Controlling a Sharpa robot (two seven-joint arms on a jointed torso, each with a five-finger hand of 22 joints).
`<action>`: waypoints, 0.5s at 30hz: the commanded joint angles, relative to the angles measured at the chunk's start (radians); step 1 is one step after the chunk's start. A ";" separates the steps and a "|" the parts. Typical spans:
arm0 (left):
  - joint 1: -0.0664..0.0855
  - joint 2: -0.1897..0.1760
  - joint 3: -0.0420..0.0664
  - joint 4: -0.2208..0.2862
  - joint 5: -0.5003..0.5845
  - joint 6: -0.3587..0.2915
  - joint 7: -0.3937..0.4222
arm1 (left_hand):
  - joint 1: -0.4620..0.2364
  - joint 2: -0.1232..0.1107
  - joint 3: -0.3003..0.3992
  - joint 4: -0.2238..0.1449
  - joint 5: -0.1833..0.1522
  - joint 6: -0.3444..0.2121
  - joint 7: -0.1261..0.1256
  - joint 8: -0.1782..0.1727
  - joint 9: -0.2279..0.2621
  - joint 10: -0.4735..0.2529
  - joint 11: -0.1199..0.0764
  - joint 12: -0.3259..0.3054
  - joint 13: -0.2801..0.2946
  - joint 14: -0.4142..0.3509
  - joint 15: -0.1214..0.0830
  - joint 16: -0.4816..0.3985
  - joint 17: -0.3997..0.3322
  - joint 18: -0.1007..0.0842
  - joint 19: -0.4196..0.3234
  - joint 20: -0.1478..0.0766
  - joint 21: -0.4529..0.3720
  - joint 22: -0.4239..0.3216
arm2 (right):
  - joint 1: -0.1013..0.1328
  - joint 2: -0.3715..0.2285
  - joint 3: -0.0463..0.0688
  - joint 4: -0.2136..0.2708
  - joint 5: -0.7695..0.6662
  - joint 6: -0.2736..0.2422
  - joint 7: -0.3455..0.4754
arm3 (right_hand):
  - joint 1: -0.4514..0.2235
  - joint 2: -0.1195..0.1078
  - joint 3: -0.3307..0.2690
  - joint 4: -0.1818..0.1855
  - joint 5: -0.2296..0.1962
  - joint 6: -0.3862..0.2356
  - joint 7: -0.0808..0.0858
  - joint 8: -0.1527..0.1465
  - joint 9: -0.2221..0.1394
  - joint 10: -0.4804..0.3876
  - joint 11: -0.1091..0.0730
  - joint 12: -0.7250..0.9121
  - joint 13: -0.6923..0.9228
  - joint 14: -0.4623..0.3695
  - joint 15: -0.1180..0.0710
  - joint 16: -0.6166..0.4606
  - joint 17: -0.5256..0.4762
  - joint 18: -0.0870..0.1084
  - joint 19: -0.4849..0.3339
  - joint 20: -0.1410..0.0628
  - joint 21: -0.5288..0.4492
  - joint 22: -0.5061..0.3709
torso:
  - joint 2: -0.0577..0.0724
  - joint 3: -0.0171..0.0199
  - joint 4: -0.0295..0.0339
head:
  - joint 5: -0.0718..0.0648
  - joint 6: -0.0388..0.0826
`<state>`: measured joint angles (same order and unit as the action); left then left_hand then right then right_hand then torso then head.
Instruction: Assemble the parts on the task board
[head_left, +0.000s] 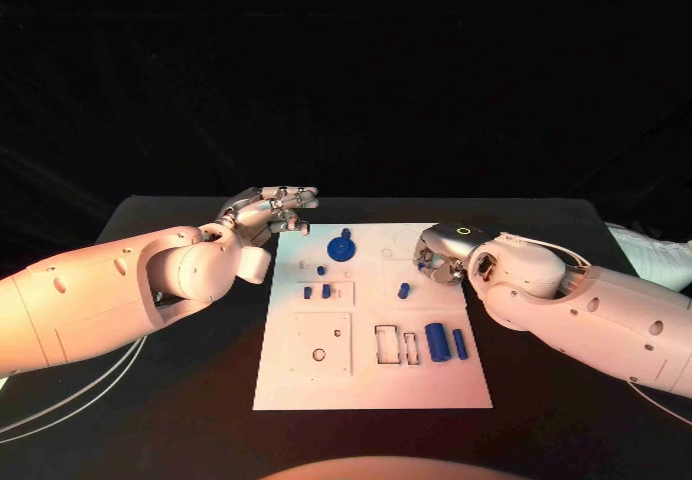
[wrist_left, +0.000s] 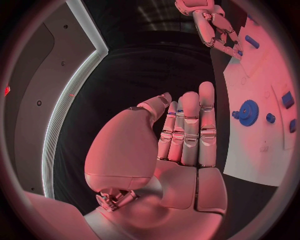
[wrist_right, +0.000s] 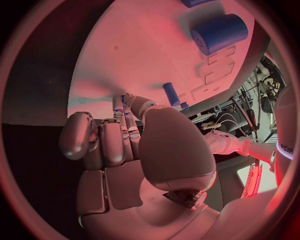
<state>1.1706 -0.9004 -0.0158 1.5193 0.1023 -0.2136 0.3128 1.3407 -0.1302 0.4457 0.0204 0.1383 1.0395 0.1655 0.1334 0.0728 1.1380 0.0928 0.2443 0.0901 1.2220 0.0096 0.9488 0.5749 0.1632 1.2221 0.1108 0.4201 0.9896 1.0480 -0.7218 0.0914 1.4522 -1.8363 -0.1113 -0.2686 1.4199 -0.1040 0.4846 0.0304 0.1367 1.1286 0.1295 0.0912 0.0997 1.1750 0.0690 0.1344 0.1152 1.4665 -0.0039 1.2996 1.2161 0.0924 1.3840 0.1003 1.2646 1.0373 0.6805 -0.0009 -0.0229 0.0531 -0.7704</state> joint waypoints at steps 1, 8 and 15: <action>0.000 0.002 0.001 0.002 0.000 0.022 0.010 | 0.006 0.004 -0.002 -0.005 -0.002 0.002 0.001 0.007 0.001 -0.010 0.000 0.007 0.002 -0.007 0.001 -0.006 -0.001 0.019 0.007 0.000 -0.004 -0.001 | -0.012 0.001 -0.010 0.001 -0.030 0.021 -0.013 | 0.001 0.007 0.005 -0.001 -0.006 0.007 0.002 0.004 0.003 0.008 0.000 -0.005 -0.002 0.044 -0.007 0.003 0.001 0.008 -0.002 -0.007 0.003 0.002 | -0.001 0.0005 0.0005 | 0.000 0.002; 0.000 0.004 0.001 0.001 0.000 0.028 0.008 | 0.006 0.004 -0.002 -0.006 -0.002 0.002 0.001 0.007 0.001 -0.010 0.000 0.007 0.002 -0.007 0.001 -0.006 -0.001 0.019 0.007 0.000 -0.004 -0.002 | -0.013 -0.006 -0.010 0.020 -0.030 -0.120 -0.012 | -0.013 0.005 0.013 -0.005 -0.008 0.020 0.004 0.006 0.007 0.025 -0.001 -0.010 -0.005 0.044 -0.010 -0.005 -0.012 0.006 0.004 -0.008 0.009 0.010 | 0.000 0.0005 0.0003 | 0.000 0.004; 0.000 0.007 0.001 -0.001 -0.019 0.027 0.013 | 0.007 0.003 -0.003 -0.006 -0.002 0.002 0.001 0.007 0.001 -0.012 0.000 0.008 0.002 -0.008 0.001 -0.006 -0.002 0.019 0.007 0.000 -0.005 -0.003 | -0.013 -0.023 -0.005 0.046 -0.002 -0.176 -0.008 | -0.021 0.004 0.015 -0.005 -0.016 0.023 0.002 0.006 0.009 0.030 -0.002 -0.015 -0.007 0.044 -0.011 -0.004 -0.012 0.006 0.006 -0.009 0.010 0.012 | 0.001 0.0010 -0.0009 | 0.002 0.007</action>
<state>1.1706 -0.8958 -0.0158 1.5173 0.0980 -0.2056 0.3122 1.3407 -0.1302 0.4429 0.0176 0.1383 1.0394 0.1655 0.1374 0.0726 1.1308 0.0927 0.2492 0.0908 1.2220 0.0097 0.9489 0.5738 0.1631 1.2221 0.1108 0.4202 0.9878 1.0346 -0.7435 0.0847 1.4887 -1.8501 -0.2255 -0.2833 1.4066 -0.0991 0.4956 0.0250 0.1251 1.1457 0.1299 0.0910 0.1077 1.2006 0.0655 0.1255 0.1087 1.4629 -0.0074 1.2996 1.2042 0.0925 1.3877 0.0966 1.2702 1.0481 0.6805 -0.0002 -0.0229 0.0535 -0.7640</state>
